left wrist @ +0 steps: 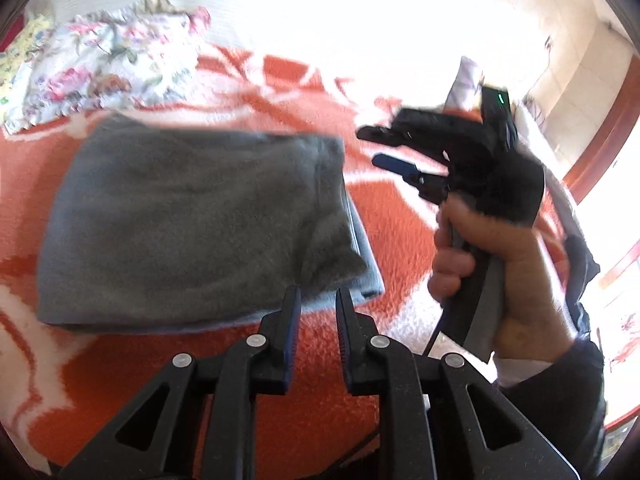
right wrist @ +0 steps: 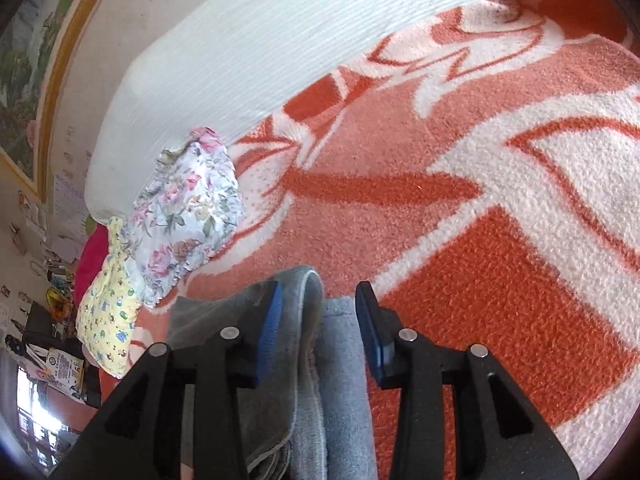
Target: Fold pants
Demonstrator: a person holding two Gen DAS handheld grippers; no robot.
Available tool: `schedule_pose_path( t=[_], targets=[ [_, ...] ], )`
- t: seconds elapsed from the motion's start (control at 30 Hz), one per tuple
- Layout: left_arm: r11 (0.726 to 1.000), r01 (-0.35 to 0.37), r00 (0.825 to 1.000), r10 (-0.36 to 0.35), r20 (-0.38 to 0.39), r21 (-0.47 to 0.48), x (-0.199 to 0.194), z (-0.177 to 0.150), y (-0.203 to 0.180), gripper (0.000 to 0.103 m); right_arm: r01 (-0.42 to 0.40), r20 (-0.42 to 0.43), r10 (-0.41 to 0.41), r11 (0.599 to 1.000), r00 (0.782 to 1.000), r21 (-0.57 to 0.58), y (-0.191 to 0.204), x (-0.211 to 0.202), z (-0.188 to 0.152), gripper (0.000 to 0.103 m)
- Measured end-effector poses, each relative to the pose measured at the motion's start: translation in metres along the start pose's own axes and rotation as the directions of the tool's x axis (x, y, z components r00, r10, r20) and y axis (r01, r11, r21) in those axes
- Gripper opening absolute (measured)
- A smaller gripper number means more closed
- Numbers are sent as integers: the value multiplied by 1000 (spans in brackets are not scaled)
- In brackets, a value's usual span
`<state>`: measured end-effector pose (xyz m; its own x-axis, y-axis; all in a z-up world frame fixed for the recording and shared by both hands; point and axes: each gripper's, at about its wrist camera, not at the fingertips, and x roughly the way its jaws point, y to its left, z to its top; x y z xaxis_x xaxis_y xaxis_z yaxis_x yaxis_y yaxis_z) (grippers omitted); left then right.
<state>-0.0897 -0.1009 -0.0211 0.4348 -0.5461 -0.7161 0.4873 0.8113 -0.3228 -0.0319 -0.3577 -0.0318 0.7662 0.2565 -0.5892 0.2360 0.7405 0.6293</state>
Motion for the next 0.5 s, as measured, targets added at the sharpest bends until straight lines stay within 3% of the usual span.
schedule_pose_path(
  t=[0.1,0.2,0.3,0.4,0.5],
  targets=[
    [1000,-14,999,15,50,-22,-15,8,15,35,-137,5,138,989,990,-50,18,-9,-9,40],
    [996,-39,996,45,72,-78,-19,17,41,36,-239,-73,232,965,970,-107,41,-6,-27,40],
    [989,-86,993,94,65,-121,-13,22,66,36,-297,-136,279,945,951,-138,56,-2,-40,40],
    [981,-110,993,116,29,-161,-5,24,90,36,-372,-225,340,921,913,-114,62,8,-49,40],
    [973,-136,991,137,-3,-185,2,21,109,36,-331,-296,284,936,912,-118,60,17,-59,41]
  ],
)
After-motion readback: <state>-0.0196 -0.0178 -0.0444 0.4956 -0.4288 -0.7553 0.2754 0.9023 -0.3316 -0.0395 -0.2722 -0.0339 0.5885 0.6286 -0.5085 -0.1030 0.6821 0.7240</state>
